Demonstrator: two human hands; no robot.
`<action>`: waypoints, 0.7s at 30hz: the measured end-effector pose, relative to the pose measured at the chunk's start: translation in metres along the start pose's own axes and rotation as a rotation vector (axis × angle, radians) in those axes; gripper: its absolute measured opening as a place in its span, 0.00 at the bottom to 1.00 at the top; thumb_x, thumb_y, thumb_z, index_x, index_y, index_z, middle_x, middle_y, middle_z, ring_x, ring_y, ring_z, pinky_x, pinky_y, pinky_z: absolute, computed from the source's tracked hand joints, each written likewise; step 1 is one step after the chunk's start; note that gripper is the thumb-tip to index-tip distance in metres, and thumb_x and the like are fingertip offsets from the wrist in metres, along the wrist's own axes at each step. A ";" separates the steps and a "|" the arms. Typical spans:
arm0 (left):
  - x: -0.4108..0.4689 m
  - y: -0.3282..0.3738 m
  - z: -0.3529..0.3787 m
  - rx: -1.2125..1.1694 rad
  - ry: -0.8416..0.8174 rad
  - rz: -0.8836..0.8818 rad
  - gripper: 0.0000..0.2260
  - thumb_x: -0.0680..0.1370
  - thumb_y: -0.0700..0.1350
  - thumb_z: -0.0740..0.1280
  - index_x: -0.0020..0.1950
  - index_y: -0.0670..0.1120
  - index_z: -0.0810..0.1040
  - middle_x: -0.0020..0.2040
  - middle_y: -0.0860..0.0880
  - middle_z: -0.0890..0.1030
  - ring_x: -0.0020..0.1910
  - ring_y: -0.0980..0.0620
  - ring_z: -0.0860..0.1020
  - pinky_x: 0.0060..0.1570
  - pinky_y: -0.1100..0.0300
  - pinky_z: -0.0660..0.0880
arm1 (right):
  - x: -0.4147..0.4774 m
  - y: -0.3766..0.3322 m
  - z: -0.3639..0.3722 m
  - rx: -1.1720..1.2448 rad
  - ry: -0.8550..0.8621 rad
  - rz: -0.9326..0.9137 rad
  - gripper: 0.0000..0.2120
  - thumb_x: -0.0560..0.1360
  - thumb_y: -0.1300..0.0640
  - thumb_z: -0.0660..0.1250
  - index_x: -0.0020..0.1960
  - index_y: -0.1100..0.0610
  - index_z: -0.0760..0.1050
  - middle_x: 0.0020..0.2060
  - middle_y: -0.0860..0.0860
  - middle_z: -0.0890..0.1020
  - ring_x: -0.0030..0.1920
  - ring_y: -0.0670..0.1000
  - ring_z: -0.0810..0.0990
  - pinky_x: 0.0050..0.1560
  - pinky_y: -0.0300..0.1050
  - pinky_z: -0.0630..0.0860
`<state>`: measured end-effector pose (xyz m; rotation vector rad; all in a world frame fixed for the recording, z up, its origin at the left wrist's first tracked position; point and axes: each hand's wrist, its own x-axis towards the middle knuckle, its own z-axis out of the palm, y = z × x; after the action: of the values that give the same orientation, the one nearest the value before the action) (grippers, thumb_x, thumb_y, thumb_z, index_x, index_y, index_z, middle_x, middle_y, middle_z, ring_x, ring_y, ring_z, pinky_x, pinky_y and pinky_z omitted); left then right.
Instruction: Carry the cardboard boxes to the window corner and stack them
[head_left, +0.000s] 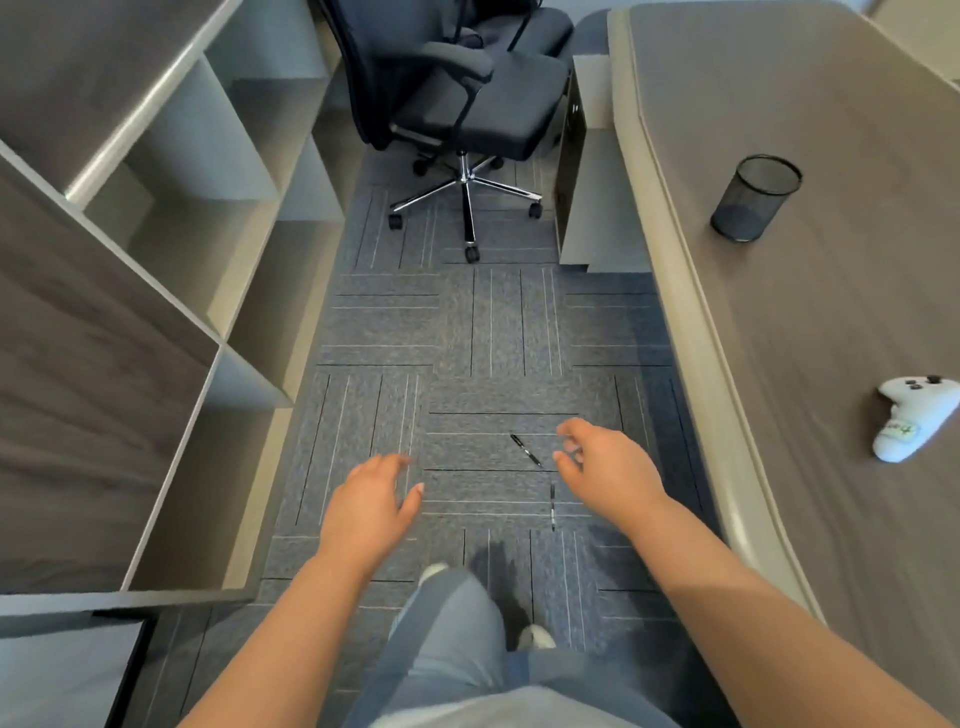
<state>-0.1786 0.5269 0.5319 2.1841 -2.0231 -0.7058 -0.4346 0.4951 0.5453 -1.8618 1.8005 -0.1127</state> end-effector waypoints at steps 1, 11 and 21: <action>0.017 -0.002 -0.002 -0.002 -0.007 -0.006 0.18 0.78 0.52 0.61 0.67 0.47 0.70 0.64 0.50 0.75 0.64 0.50 0.71 0.59 0.55 0.69 | 0.017 -0.005 -0.004 0.000 0.012 -0.004 0.17 0.78 0.51 0.60 0.65 0.54 0.69 0.54 0.50 0.80 0.53 0.53 0.79 0.49 0.47 0.76; 0.239 0.021 -0.032 0.089 -0.213 0.289 0.19 0.79 0.52 0.60 0.68 0.48 0.68 0.64 0.50 0.73 0.65 0.49 0.69 0.60 0.54 0.68 | 0.158 -0.013 -0.013 0.142 0.075 0.337 0.17 0.78 0.52 0.59 0.66 0.53 0.69 0.54 0.51 0.80 0.53 0.54 0.79 0.50 0.45 0.74; 0.379 0.086 0.018 0.217 -0.423 0.678 0.18 0.79 0.52 0.58 0.68 0.49 0.67 0.65 0.51 0.72 0.64 0.50 0.69 0.61 0.56 0.66 | 0.182 0.025 0.046 0.333 0.077 0.802 0.14 0.76 0.51 0.62 0.61 0.52 0.73 0.50 0.46 0.82 0.51 0.51 0.80 0.50 0.46 0.77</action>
<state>-0.2570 0.1562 0.4426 1.3152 -2.9260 -0.9199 -0.4186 0.3384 0.4400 -0.8335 2.2759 -0.1716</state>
